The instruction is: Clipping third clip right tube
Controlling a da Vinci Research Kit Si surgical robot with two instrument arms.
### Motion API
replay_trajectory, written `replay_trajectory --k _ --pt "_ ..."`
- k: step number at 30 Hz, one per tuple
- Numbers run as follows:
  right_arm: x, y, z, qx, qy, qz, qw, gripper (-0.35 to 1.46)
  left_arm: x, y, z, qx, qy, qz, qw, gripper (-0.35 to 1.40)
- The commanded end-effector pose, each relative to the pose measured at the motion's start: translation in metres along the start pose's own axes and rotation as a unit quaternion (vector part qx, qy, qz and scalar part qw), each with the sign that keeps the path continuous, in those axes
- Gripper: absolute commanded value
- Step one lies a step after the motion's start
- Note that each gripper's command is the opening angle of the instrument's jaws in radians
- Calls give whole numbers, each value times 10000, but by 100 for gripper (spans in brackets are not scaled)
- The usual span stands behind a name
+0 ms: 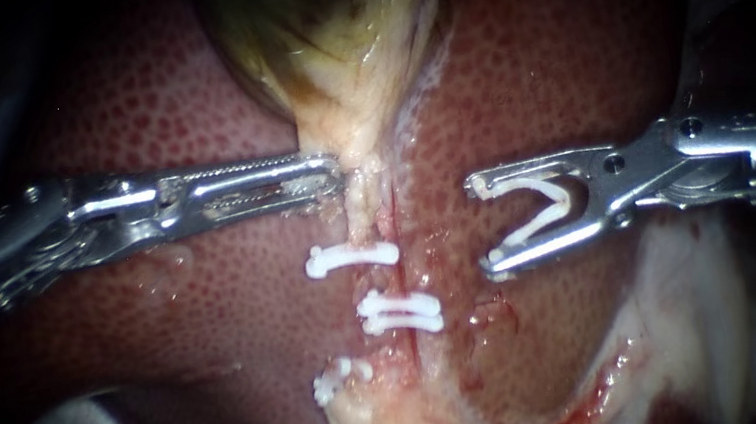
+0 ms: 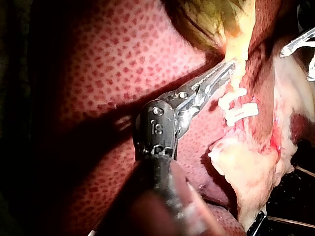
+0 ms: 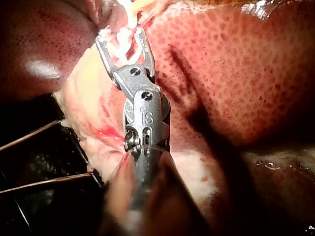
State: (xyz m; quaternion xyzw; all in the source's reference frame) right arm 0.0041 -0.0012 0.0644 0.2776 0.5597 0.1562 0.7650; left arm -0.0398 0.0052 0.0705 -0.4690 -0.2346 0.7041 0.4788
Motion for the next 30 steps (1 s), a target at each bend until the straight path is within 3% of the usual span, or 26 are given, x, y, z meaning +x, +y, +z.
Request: replay_trajectory --k 1,4,8,11,15,24,30 --pt "0 0 0 -1 0 0 10000 49 1 0 -1 -8 -4 0 10000 -35" --pt "0 0 0 -1 0 -1 10000 49 9 -2 -12 -53 -30 -16 10000 -35" --pt "-1 0 0 -2 -1 -4 10000 49 32 -5 -45 68 4 -78 9999 -35" --pt "-2 1 1 -4 -1 -7 10000 49 50 -3 -73 112 150 -143 9997 -35" --pt "-3 1 1 -5 -2 -9 10000 49 65 4 -102 185 264 -6 9995 -35" --pt "-6 3 8 -7 -2 -19 10000 49 68 12 -113 187 304 -1 9994 -35" --pt "-22 11 40 7 -4 16 10000 49 68 12 -115 184 302 0 9994 -35"
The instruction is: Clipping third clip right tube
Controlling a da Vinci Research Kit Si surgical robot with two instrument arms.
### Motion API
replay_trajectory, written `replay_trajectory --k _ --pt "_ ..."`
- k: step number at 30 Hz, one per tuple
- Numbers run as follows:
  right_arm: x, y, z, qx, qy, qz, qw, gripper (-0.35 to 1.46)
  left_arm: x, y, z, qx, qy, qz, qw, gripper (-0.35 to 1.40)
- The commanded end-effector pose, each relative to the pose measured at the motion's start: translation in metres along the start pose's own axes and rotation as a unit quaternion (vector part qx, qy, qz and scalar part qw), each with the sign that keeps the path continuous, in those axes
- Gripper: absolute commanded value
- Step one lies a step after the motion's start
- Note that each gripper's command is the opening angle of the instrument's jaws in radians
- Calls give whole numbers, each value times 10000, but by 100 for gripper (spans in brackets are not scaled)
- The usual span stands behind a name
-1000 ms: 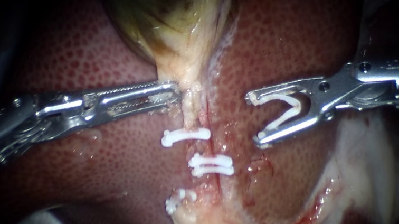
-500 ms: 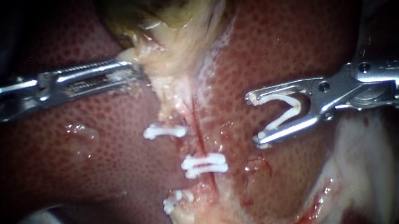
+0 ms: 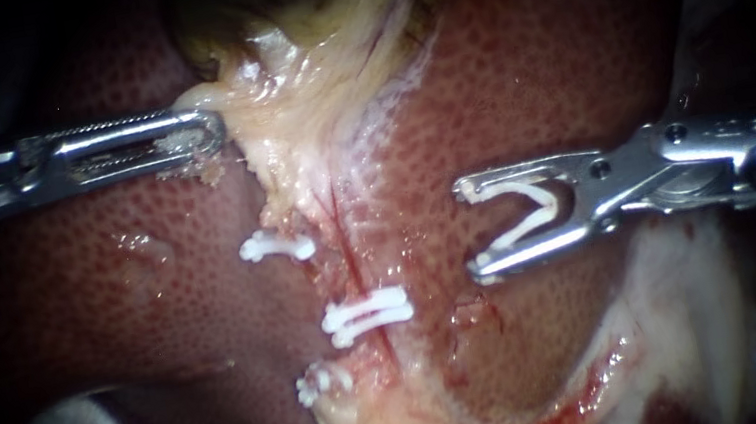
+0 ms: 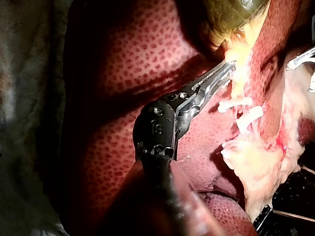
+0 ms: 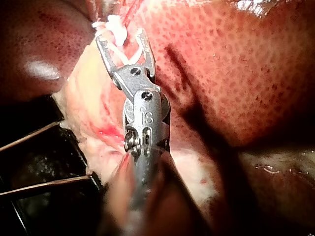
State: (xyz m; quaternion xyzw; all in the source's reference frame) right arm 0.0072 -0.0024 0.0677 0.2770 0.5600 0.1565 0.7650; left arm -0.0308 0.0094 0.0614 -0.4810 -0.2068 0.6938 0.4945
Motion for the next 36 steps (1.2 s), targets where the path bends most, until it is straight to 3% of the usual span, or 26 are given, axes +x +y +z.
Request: replay_trajectory --k 1,13,20,23,27,36 --pt "-4 2 8 22 -9 35 10000 49 0 0 0 -2 0 1 10000 -35" --pt "-46 38 96 150 -82 368 9992 49 -1 6 0 21 10 -1 10000 -35" --pt "-61 37 125 314 -113 643 9974 49 -2 6 2 26 13 0 10000 -35" --pt "-61 31 129 428 -101 822 9956 49 -3 6 2 27 14 1 10000 -35" --pt "-56 26 131 696 77 1045 9921 48 -2 6 2 27 14 1 10000 -35" --pt "-36 31 118 879 479 1317 9862 45 -3 -10 2 14 7 5 10000 -35"
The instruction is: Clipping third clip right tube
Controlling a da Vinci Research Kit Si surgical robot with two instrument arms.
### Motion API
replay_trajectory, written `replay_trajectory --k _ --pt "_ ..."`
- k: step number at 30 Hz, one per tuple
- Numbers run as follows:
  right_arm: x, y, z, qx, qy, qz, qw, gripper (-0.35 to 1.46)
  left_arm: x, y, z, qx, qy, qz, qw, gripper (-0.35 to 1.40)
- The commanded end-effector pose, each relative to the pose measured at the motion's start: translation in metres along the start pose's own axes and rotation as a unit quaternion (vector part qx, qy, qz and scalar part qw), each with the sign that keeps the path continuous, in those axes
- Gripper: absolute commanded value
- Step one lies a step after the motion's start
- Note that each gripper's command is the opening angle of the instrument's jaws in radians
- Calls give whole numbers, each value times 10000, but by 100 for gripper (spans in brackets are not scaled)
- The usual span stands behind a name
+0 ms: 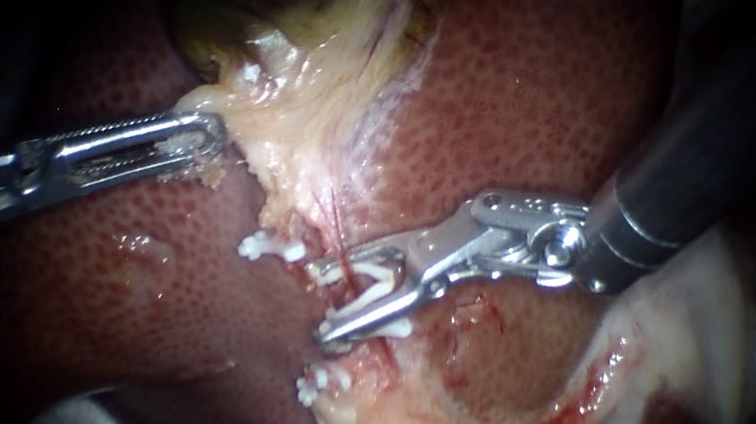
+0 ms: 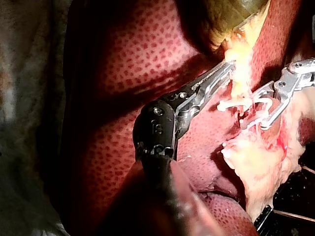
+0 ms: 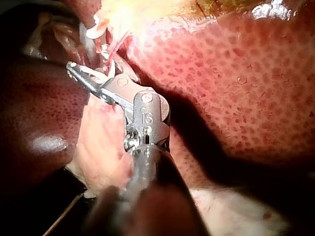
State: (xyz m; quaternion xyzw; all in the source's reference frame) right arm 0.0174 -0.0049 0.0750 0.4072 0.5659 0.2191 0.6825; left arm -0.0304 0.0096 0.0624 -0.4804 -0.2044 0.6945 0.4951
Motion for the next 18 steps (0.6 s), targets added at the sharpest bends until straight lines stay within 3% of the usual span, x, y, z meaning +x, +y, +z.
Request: replay_trajectory --k 1,6,12,13,17,18 --pt "4 -1 -2 18 48 34 10000 45 0 -1 0 4 7 -4 10000 -35" --pt "13 -3 -5 82 200 146 9997 43 -1 -3 1 6 8 -2 10000 -35" --pt "12 -2 -6 89 216 318 9992 33 -1 -2 1 8 10 -2 10000 -35" --pt "11 -2 -6 89 216 346 9991 26 -1 -2 1 9 10 -2 10000 -35" --pt "8 -2 -12 104 210 486 9985 -35 -2 -2 1 11 11 -2 10000 -35" --pt "7 -2 -13 106 209 515 9984 -35 -2 -1 1 12 11 -2 10000 -35"
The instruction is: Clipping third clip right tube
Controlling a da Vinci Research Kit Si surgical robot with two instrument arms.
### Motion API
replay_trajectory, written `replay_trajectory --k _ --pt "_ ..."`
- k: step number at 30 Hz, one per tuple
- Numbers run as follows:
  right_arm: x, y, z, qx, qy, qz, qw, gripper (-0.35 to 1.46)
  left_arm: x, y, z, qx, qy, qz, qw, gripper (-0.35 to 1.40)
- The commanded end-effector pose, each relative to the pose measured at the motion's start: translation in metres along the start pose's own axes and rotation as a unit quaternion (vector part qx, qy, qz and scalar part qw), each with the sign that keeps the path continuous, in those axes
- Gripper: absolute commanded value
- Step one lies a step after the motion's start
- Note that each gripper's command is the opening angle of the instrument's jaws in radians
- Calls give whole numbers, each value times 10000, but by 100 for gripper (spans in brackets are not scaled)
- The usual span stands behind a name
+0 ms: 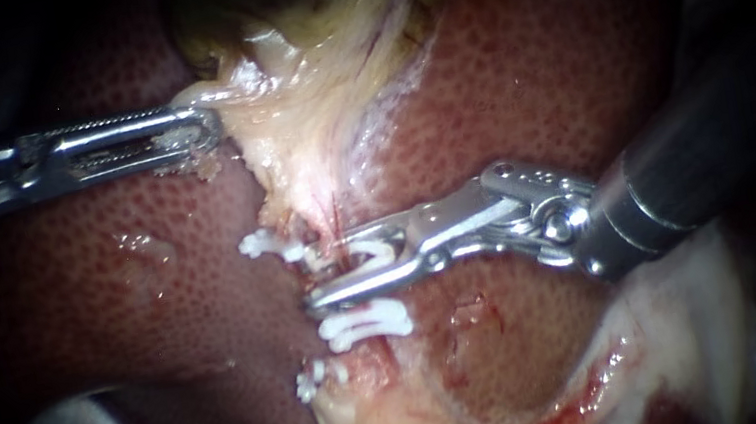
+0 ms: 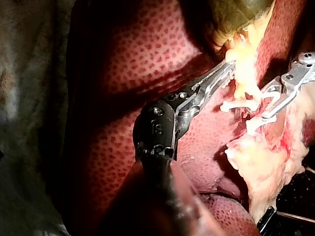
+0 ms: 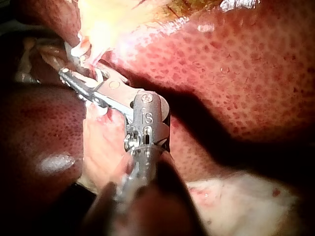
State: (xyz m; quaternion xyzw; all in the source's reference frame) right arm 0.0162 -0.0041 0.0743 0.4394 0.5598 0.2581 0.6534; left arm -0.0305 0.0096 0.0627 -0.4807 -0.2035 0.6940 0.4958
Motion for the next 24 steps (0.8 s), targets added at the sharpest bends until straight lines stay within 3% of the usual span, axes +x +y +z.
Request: replay_trajectory --k 1,9,24 --pt "0 0 -1 3 -2 38 10000 -35 0 1 0 6 2 0 10000 -35" --pt "-1 1 -3 -8 -25 271 9996 -35 0 1 1 9 3 -1 10000 -35" --pt "-7 2 -2 -32 -86 315 9995 -35 0 1 1 9 4 -1 10000 -35"
